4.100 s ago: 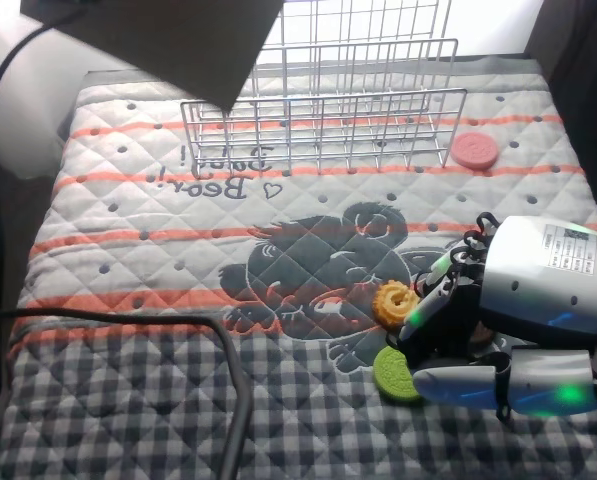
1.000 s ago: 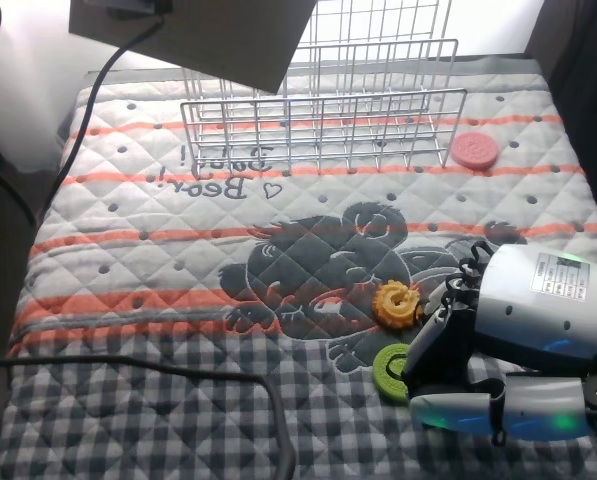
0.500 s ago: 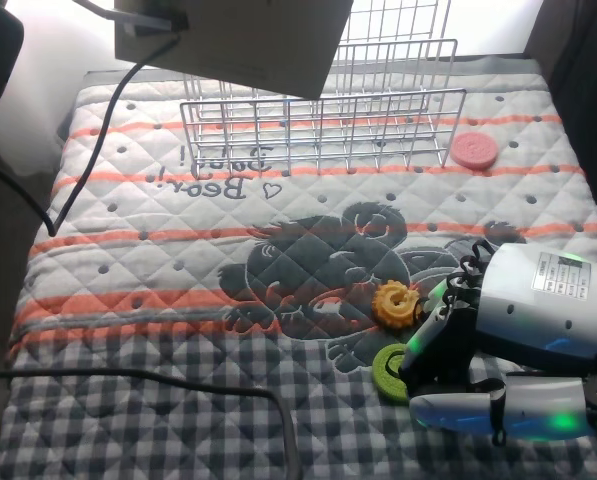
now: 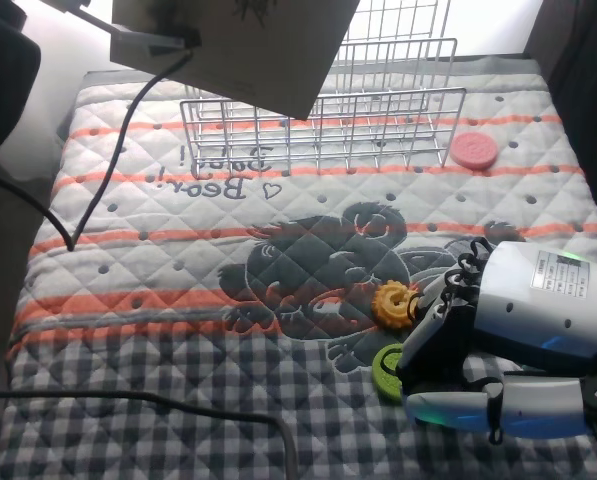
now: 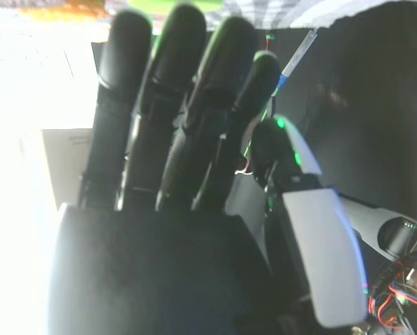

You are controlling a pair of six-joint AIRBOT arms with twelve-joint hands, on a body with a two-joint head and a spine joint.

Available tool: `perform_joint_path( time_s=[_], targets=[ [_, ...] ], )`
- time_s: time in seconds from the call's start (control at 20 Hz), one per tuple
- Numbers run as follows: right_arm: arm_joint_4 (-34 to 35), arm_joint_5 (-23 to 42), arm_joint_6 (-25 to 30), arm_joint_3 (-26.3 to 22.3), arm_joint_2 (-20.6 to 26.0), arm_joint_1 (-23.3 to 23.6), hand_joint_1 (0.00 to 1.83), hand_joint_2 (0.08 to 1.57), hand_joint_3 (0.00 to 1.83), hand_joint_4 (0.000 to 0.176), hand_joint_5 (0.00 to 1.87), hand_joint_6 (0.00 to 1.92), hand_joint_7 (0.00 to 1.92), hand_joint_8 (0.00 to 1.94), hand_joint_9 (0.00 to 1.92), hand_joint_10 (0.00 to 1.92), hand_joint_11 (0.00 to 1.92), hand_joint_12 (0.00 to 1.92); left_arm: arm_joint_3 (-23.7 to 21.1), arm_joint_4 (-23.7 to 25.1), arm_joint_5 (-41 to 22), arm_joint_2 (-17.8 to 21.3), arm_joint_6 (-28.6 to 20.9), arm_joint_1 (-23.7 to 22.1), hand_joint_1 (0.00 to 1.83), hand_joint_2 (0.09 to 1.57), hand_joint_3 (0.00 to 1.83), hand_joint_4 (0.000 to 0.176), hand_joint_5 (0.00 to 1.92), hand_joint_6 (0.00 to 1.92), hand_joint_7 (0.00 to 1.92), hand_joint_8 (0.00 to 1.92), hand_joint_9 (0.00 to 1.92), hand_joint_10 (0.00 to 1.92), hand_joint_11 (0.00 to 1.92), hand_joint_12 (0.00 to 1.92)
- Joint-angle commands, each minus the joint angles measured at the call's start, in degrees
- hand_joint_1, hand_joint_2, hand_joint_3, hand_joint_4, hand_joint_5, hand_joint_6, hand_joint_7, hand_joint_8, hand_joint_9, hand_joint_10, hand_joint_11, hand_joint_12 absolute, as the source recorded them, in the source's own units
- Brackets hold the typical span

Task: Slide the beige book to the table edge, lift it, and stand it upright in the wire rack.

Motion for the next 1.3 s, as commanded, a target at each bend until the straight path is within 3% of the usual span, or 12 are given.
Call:
perform_joint_path(
  time_s=[0.0, 0.3, 0.4, 0.5, 0.55, 0.7, 0.75, 0.8, 0.95, 1.0, 1.05, 1.25],
  targets=[
    [1.08, 5.14, 1.11, -0.05, -0.97, -0.34, 0.55, 1.36, 0.00, 0.000, 1.11, 0.75, 1.52, 0.01, 1.22, 0.77, 0.95, 1.22, 0.19, -0.87, -6.97, 0.13, -0.92, 0.10, 1.40, 1.06, 0.00, 0.000, 0.96, 0.87, 1.10, 0.67, 1.14, 0.97, 1.21, 0.75],
    [1.37, 5.55, 1.11, 0.10, -1.49, -0.59, 0.53, 1.36, 0.00, 0.000, 1.12, 0.70, 1.52, 0.01, 1.24, 0.71, 0.96, 1.18, 0.22, -1.12, -7.98, -0.29, -1.01, 1.47, 1.40, 1.06, 0.00, 0.000, 0.97, 0.85, 1.11, 0.65, 1.13, 0.99, 1.17, 0.76],
    [1.40, 5.65, 1.13, 0.19, -1.67, -0.64, 0.56, 1.36, 0.00, 0.000, 1.08, 0.88, 1.53, 0.01, 1.22, 0.78, 0.97, 1.17, 0.54, -1.58, -8.18, -0.67, -1.33, 2.27, 1.40, 1.06, 0.00, 0.000, 0.94, 0.89, 1.12, 0.61, 1.15, 0.95, 1.21, 0.79],
    [1.40, 5.65, 1.14, 0.23, -1.67, -0.64, 0.56, 1.36, 0.00, 0.000, 1.07, 0.89, 1.53, 0.01, 1.23, 0.76, 0.97, 1.15, 0.78, -1.61, -7.99, -0.82, -1.62, 2.42, 1.40, 1.06, 0.00, 0.000, 0.94, 0.90, 1.12, 0.63, 1.14, 0.96, 1.20, 0.80],
    [1.41, 5.65, 1.17, 0.25, -1.67, -0.64, 0.52, 1.36, 0.00, 0.000, 1.11, 0.78, 1.51, 0.00, 1.26, 0.62, 0.97, 1.09, 0.85, -1.61, -7.92, -0.82, -1.76, 2.37, 1.39, 1.07, 0.00, 0.000, 0.93, 0.94, 1.08, 0.69, 1.12, 0.98, 1.15, 0.77],
    [1.41, 5.65, 1.34, 0.25, -1.68, -0.80, 0.53, 1.36, 0.00, 0.000, 1.12, 0.72, 1.52, 0.01, 1.27, 0.61, 0.96, 1.13, 1.06, -1.09, -7.33, -0.51, -2.24, 0.77, 1.39, 1.09, 0.00, 0.000, 0.87, 0.98, 1.03, 0.79, 1.11, 1.01, 1.18, 0.77],
    [1.41, 5.64, 1.35, 0.25, -1.69, -0.86, 0.55, 1.36, 0.00, 0.000, 1.10, 0.80, 1.53, 0.01, 1.28, 0.63, 0.97, 1.13, 1.05, -0.82, -7.35, -0.35, -2.23, 0.17, 1.39, 1.07, 0.00, 0.000, 0.89, 0.96, 1.06, 0.75, 1.18, 0.92, 1.19, 0.75],
    [1.44, 5.64, 1.35, 0.26, -1.72, -0.92, 0.51, 1.36, 0.00, 0.000, 1.12, 0.71, 1.50, 0.00, 1.27, 0.58, 0.96, 1.12, 1.03, -0.65, -7.45, -0.25, -2.20, -0.45, 1.39, 1.09, 0.00, 0.000, 0.88, 0.98, 1.02, 0.80, 1.12, 1.00, 1.17, 0.77],
    [1.46, 5.64, 1.43, 0.54, -1.77, -0.96, 0.49, 1.37, 0.00, 0.000, 1.14, 0.68, 1.51, 0.01, 1.29, 0.57, 0.96, 1.15, 0.77, -0.23, -8.05, 0.13, -1.95, -2.17, 1.39, 1.07, 0.00, 0.000, 0.92, 1.00, 1.09, 0.63, 1.12, 0.99, 1.09, 0.95],
    [1.47, 5.64, 1.45, 0.66, -1.84, -0.96, 0.54, 1.36, 0.00, 0.000, 1.06, 0.90, 1.54, 0.03, 1.22, 0.86, 0.95, 1.29, 0.65, -0.24, -8.29, 0.22, -1.70, -2.21, 1.27, 1.09, 0.00, 0.000, 0.92, 1.02, 1.12, 0.78, 1.10, 0.81, 0.96, 1.26],
    [1.48, 5.64, 1.48, 0.74, -1.90, -0.96, 0.51, 1.37, 0.00, 0.000, 1.03, 0.99, 1.53, 0.04, 1.16, 0.96, 0.93, 1.31, 0.67, -0.31, -8.33, 0.23, -1.59, -2.12, 1.26, 1.10, 0.00, 0.000, 0.93, 0.93, 1.09, 0.96, 1.05, 0.94, 0.88, 1.52],
    [1.48, 5.64, 1.49, 0.79, -1.91, -0.96, 0.48, 1.37, 0.00, 0.000, 1.05, 0.93, 1.52, 0.04, 1.18, 0.89, 0.93, 1.27, 0.87, -0.95, -8.13, 0.18, -1.23, -1.74, 1.25, 1.10, 0.00, 0.000, 0.88, 1.08, 1.15, 0.80, 1.15, 0.85, 0.99, 1.44]
  ],
)
